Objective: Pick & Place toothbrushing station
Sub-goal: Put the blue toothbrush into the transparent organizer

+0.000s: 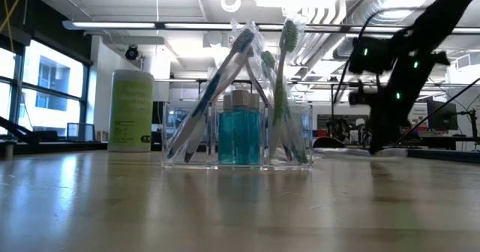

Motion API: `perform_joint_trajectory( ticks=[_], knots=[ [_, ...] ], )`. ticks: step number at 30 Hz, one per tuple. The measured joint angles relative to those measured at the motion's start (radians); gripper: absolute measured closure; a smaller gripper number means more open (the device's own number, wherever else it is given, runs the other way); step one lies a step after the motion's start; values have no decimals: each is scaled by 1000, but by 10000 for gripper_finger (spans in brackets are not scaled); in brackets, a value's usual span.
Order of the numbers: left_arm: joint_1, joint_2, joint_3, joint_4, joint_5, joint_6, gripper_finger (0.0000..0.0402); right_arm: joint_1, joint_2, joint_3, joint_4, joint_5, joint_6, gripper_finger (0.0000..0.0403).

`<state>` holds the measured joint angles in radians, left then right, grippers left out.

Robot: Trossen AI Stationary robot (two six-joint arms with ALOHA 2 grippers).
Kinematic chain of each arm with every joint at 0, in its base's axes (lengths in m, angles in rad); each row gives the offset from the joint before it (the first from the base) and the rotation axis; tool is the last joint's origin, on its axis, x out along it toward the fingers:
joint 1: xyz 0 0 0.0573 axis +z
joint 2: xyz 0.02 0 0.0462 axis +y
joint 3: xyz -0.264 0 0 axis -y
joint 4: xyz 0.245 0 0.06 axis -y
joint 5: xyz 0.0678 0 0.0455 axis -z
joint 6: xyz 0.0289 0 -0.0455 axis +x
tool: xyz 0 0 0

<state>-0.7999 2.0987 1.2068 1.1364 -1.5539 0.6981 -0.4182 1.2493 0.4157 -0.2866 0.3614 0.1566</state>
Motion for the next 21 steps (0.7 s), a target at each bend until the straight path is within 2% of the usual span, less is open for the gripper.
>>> perform_joint_trajectory(
  ticks=[5,12,15,17,21],
  knots=[
    [-12,-3,0,5,4,73,379,158,-183,20,-95,1,109,401],
    [-10,-3,0,17,25,253,379,451,-423,65,-110,2,271,401],
    [-10,-5,0,23,40,295,379,591,-489,77,-24,7,289,401],
    [-10,-5,0,34,63,271,379,699,-517,77,57,19,274,400],
    [-10,-5,0,106,119,146,379,910,-507,77,279,86,101,401]
  ],
)
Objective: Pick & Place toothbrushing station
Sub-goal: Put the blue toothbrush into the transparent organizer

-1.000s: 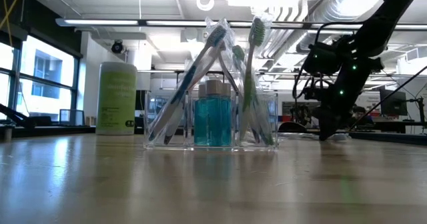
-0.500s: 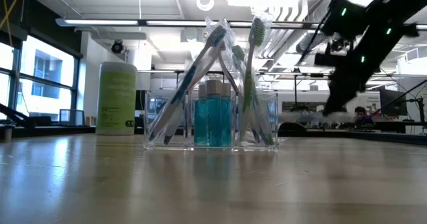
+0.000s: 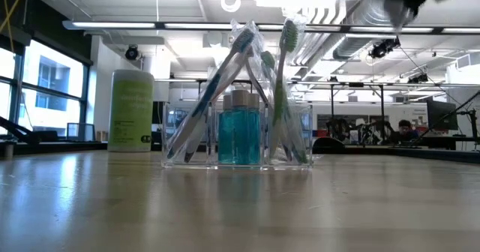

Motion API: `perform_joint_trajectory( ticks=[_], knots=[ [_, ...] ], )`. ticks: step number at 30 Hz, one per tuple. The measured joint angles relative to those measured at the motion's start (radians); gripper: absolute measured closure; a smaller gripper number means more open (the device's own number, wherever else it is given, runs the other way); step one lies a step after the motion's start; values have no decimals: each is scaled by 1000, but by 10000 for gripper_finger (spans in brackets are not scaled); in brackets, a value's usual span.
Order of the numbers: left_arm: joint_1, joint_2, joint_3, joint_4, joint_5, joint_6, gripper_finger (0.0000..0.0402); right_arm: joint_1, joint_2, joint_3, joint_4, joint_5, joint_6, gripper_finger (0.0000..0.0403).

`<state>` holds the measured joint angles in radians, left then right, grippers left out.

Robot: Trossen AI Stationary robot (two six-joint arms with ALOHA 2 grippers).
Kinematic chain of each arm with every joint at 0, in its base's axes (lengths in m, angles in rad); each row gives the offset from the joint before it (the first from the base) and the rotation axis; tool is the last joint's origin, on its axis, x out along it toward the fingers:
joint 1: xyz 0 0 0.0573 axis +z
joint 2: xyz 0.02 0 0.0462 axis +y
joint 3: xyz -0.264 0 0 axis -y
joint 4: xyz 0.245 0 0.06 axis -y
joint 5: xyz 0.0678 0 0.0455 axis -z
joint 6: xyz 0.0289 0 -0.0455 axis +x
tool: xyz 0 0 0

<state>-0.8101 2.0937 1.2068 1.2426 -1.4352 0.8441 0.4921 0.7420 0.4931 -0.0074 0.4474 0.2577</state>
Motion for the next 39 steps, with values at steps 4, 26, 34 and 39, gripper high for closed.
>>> perform_joint_trajectory(
  ticks=[4,26,34,39],
  knots=[
    [0,0,0,83,8,-193,379,172,63,0,219,86,-248,400],
    [1,0,0,135,-16,-62,379,289,280,1,484,179,-543,401],
    [1,0,0,151,26,-113,344,289,280,1,486,179,-543,401],
    [6,-1,0,150,15,-199,282,289,280,2,502,178,-561,401]
  ],
)
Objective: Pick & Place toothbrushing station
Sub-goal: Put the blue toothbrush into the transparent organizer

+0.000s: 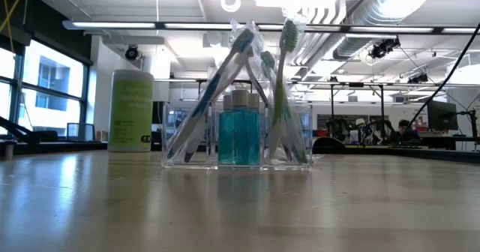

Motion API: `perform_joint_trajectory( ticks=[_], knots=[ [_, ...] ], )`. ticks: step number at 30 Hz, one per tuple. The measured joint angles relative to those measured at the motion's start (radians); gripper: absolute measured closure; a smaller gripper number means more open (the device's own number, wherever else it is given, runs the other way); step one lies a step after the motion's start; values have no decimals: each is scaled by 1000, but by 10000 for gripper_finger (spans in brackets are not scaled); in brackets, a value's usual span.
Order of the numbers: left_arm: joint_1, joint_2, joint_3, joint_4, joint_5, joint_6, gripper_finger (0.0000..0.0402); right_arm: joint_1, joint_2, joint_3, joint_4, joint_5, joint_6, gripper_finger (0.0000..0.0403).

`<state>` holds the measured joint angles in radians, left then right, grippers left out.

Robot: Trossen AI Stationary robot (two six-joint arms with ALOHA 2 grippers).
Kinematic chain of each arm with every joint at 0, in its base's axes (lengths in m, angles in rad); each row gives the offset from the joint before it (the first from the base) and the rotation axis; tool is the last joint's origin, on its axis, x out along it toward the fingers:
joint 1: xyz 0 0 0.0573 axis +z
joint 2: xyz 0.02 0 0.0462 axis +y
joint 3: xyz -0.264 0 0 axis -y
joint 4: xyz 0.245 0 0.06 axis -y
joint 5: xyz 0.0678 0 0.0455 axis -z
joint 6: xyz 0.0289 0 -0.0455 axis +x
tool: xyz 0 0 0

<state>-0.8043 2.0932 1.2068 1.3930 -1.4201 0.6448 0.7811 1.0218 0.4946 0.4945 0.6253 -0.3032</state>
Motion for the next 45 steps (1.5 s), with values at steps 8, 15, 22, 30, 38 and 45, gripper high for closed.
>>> perform_joint_trajectory(
  ticks=[8,15,22,30,38,45],
  knots=[
    [12,-1,0,0,-74,-292,235,-1,110,81,71,-54,-218,401],
    [-37,-13,0,60,-31,-336,237,0,335,258,36,-104,-538,401],
    [-118,-45,0,169,-22,-530,237,-11,530,430,33,-100,-796,401],
    [-134,-47,1,91,129,-811,237,-11,727,605,68,-22,-1081,401],
    [-132,-47,1,66,159,-827,237,-22,816,730,72,-5,-1208,401],
    [-126,-47,1,20,274,-817,237,-57,817,756,71,1,-1229,401]
  ],
)
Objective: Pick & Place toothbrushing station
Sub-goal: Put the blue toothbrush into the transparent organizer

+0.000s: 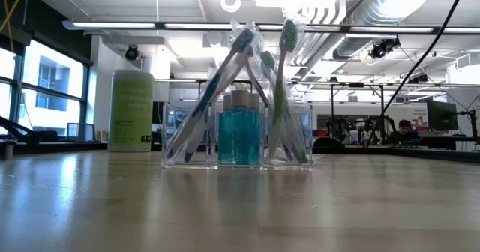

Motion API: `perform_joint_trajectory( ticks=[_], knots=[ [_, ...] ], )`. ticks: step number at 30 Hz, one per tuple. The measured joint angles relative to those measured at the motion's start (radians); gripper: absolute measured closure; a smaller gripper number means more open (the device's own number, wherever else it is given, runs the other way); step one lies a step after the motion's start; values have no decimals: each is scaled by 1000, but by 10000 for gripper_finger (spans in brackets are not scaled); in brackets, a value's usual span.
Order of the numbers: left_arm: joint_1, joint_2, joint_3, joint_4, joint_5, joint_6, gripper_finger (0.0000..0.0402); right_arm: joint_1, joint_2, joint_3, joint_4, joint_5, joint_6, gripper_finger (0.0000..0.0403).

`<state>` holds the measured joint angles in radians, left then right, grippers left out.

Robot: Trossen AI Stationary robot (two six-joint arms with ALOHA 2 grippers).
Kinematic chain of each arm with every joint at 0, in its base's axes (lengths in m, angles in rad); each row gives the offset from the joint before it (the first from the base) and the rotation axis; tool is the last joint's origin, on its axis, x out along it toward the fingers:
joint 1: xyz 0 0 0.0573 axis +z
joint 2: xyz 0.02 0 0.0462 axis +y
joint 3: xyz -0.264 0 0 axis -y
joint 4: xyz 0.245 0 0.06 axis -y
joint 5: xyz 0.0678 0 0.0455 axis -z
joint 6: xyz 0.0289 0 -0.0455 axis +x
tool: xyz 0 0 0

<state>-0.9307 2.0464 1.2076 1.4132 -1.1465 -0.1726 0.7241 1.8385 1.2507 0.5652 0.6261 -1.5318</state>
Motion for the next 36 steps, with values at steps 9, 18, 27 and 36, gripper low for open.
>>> perform_joint_trajectory(
  ticks=[9,18,27,36],
  knots=[
    [0,0,0,-36,32,8,237,-38,0,1,-25,-27,-8,401],
    [7,0,0,-40,20,10,237,-47,0,1,-24,-32,-10,401],
    [7,0,0,-43,-35,8,262,-46,0,1,-47,-34,-10,401],
    [5,0,0,-49,-90,2,366,-67,0,1,-47,-86,-2,401]
  ],
)
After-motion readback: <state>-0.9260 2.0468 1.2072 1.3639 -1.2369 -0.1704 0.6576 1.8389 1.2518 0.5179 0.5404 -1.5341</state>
